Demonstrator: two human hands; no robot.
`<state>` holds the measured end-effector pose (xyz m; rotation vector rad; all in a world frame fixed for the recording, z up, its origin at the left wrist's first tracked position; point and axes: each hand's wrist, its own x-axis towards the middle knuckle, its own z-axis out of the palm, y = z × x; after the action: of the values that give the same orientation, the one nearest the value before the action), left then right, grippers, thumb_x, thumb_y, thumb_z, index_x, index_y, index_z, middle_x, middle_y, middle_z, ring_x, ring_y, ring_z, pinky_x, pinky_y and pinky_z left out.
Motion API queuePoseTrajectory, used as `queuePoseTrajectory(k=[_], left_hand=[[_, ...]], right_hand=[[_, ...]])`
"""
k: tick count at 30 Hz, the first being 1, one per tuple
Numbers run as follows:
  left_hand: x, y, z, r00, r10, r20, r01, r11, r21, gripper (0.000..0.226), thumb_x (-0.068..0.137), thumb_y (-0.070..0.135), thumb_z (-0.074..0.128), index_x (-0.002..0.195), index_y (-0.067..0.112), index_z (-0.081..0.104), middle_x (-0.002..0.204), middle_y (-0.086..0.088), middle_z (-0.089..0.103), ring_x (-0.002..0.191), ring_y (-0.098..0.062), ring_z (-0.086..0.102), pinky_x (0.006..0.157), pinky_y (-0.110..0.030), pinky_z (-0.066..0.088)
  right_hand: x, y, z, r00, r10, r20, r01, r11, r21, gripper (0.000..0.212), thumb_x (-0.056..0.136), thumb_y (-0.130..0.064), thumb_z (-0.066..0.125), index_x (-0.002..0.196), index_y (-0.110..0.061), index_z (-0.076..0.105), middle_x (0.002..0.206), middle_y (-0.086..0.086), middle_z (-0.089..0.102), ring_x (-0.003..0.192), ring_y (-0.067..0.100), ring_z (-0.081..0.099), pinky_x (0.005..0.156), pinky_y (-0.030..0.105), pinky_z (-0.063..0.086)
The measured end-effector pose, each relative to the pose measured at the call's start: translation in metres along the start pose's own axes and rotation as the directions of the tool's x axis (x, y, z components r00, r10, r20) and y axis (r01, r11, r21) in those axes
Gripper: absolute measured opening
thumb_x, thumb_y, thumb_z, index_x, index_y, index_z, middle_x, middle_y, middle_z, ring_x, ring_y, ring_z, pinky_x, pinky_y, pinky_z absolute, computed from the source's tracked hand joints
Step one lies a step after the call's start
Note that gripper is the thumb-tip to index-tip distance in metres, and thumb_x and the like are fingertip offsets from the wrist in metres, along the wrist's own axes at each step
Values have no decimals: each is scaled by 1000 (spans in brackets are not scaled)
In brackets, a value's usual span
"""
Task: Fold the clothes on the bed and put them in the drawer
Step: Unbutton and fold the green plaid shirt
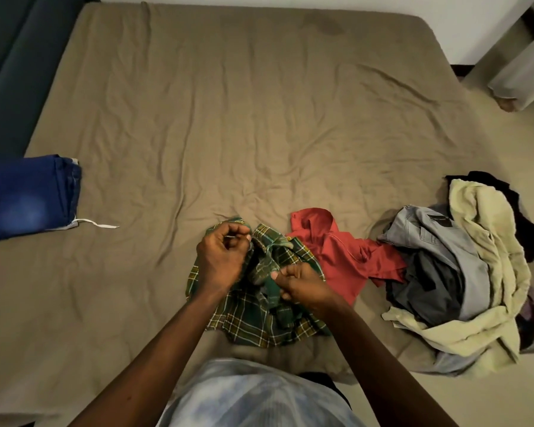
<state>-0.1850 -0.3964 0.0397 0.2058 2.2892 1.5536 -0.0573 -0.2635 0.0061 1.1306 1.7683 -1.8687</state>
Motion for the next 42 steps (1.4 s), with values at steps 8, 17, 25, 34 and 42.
queuePoseTrajectory(k=[8, 17, 25, 34, 42], left_hand=[[-18, 6, 7, 958, 109, 266, -181, 948, 263, 20, 86, 10, 78, 98, 26, 79, 90, 16, 73, 81, 4, 68, 70, -9, 51], [-18, 6, 9, 984, 38, 172, -91, 945, 315, 20, 82, 12, 81, 95, 27, 79, 79, 16, 72, 74, 5, 68, 68, -17, 57], [-25, 10, 6, 993, 18, 113, -24, 999, 48, 16, 83, 3, 81, 91, 17, 78, 77, 7, 75, 71, -3, 71, 63, -14, 55], [-25, 14, 14, 997, -35, 69, 30, 997, 77, 18, 79, 4, 84, 85, 20, 77, 72, 8, 73, 64, 3, 66, 57, -8, 49], [-14, 16, 11, 951, -182, 250, 206, 976, -73, 16, 90, 3, 74, 99, 16, 80, 89, 2, 80, 87, -13, 77, 86, -38, 63]], right_hand=[[2, -18, 16, 985, -46, -166, 111, 905, 410, 14, 94, 1, 66, 84, -6, 71, 72, 2, 69, 58, 4, 63, 57, 17, 54], [-5, -18, 27, 939, -108, -325, 253, 859, 446, 10, 86, 4, 76, 91, -4, 74, 84, 9, 76, 78, 17, 73, 66, 24, 59], [-8, -26, 23, 942, -138, -307, 278, 833, 479, 11, 88, 5, 73, 94, -4, 73, 85, 9, 75, 80, 19, 74, 67, 25, 60], [-12, -25, 17, 903, -292, -317, 372, 899, 231, 17, 87, 5, 74, 88, -12, 75, 75, 0, 74, 71, 10, 71, 66, 26, 60], [-10, -35, -1, 864, -386, -324, 364, 922, -130, 10, 83, -14, 84, 91, -18, 79, 79, -2, 77, 73, 15, 74, 68, 34, 63]])
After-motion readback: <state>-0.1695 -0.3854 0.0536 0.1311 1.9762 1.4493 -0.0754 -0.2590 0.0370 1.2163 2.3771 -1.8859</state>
